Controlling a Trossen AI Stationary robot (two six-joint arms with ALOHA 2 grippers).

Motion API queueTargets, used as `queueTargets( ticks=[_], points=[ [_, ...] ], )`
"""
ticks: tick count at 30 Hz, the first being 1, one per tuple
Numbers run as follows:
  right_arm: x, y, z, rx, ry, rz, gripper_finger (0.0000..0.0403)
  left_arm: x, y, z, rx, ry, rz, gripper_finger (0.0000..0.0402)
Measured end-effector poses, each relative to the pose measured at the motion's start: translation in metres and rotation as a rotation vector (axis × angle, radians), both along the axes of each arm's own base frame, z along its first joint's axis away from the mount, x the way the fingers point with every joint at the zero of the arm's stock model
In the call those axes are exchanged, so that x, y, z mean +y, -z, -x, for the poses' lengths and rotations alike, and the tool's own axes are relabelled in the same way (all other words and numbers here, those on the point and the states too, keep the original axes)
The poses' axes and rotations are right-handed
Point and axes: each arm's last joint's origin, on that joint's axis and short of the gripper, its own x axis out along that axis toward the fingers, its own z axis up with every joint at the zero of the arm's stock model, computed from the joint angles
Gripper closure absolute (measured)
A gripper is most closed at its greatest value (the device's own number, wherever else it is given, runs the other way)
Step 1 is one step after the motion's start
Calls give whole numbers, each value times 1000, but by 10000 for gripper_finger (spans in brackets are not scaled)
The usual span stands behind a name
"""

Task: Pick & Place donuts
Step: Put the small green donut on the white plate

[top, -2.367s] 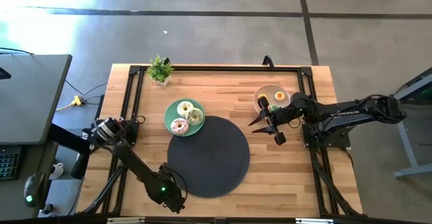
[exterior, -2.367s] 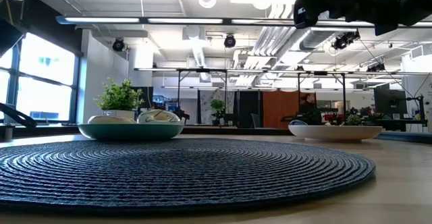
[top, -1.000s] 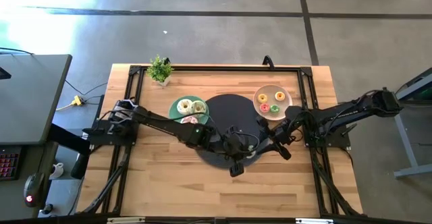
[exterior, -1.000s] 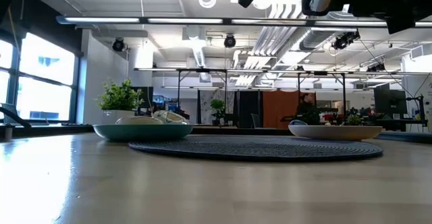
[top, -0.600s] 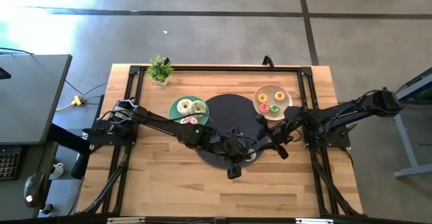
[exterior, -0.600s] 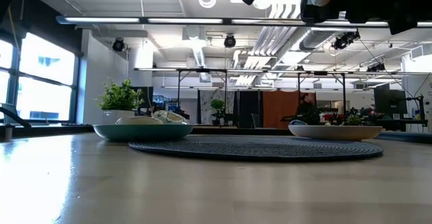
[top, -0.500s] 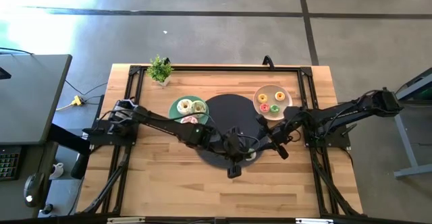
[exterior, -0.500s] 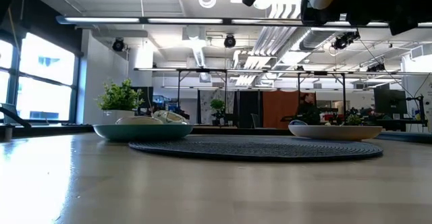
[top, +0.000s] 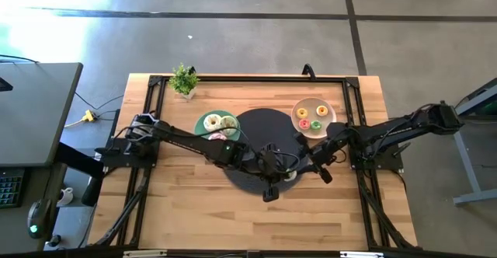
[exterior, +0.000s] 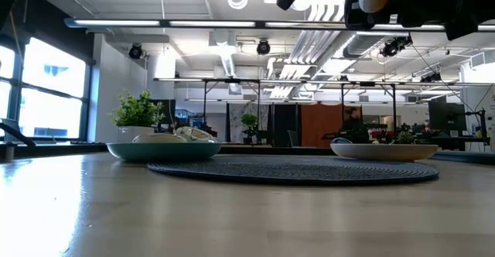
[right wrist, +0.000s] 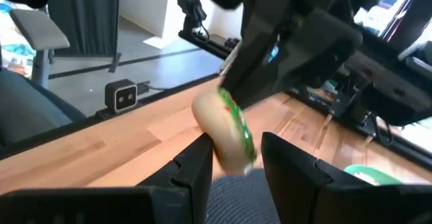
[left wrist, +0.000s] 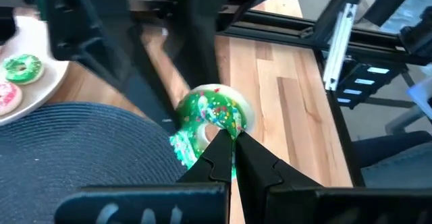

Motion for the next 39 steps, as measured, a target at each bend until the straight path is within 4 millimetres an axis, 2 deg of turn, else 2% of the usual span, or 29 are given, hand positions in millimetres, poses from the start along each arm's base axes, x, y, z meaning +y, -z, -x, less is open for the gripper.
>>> queueTargets(
  ticks=[8, 15, 19, 25, 27, 33, 37, 39],
  points=[
    [1, 0, 0, -8, -9, 14, 288, 7, 0, -2, -5, -45, -16, 401],
    [1, 3, 1, -9, -2, 74, 365, 7, 1, -1, -2, -67, -31, 394],
    [1, 4, 1, 2, 6, 82, 393, 8, 1, -1, 0, -95, -50, 357],
    [-1, 6, 0, 21, 53, 101, 370, 11, 3, 0, 10, -155, -94, 276],
    [-4, 10, 0, 48, 187, 163, 375, 12, 3, 0, 9, -176, -108, 253],
    [-34, 24, 4, 219, 813, 387, 394, 16, 3, 1, 3, -301, -158, 221],
    [-64, 26, 11, 272, 1262, 369, 380, 17, 3, 1, -6, -347, -179, 220],
    [-80, 25, 16, 264, 1463, 284, 379, 17, 3, 1, -3, -338, -174, 220]
  ],
)
